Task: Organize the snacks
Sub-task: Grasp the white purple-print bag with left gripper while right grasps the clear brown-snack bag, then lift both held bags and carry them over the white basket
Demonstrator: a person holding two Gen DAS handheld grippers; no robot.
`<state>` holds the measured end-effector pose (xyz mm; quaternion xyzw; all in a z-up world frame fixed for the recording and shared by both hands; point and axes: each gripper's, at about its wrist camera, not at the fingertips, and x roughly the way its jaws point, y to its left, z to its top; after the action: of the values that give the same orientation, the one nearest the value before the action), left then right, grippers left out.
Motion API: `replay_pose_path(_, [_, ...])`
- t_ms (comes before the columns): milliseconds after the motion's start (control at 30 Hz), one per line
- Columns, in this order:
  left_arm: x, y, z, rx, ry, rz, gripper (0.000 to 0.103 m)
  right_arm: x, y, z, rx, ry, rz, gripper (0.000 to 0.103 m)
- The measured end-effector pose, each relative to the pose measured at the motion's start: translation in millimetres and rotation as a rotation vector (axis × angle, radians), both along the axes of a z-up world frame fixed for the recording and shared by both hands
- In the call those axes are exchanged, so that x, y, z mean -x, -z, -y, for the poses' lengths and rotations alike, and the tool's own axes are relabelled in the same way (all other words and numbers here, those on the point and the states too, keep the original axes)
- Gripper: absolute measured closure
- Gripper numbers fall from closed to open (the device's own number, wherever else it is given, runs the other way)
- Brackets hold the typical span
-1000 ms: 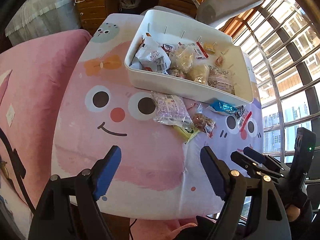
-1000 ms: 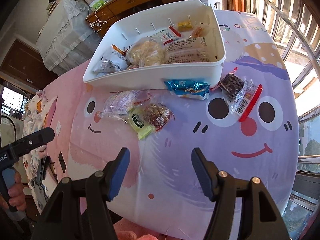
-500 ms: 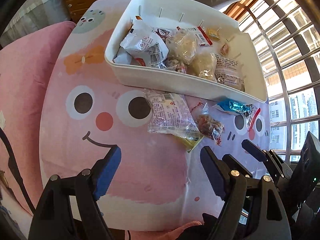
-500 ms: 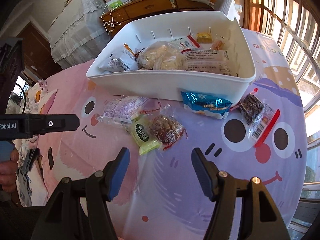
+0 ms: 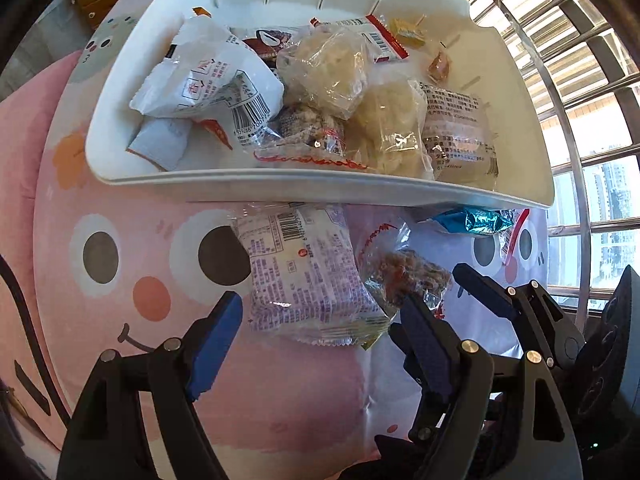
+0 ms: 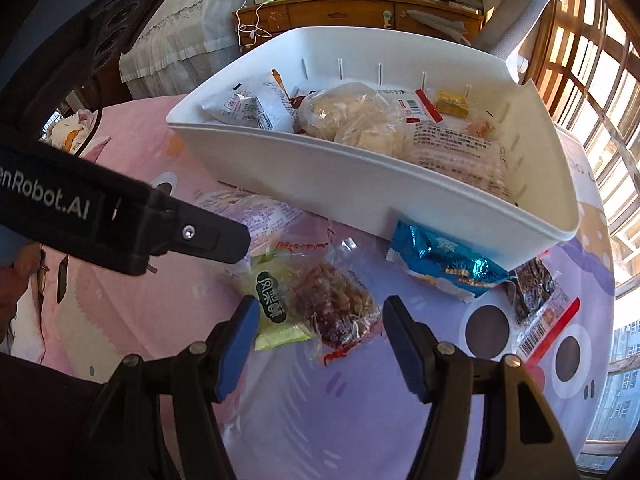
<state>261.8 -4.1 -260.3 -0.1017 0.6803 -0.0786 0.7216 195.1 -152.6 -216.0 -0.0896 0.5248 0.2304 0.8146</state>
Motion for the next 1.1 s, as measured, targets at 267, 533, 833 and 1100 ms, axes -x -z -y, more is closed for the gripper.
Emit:
replay_pose_path(267, [-18,27,5,-0.005,0.009,-0.077,0.027,-9,14,0,0.041,-0.007,-0.004,0.038])
replay_pose_path(533, [-24,35,3,-0.005,0.007,-0.087,0.036,-12,22,0,0.037,-0.03,-0.016,0.042])
replay_pose_path(833, [-24,31,6,-0.037,0.005,-0.077,0.046,-10,21,-2,0.051,-0.05,-0.021,0.057])
replay_pose_path(1100, [-6,8,-4,-0.009,-0.024,-0.038,0.048,-3,4,-1,0.044,-0.04,-0.013,0.059])
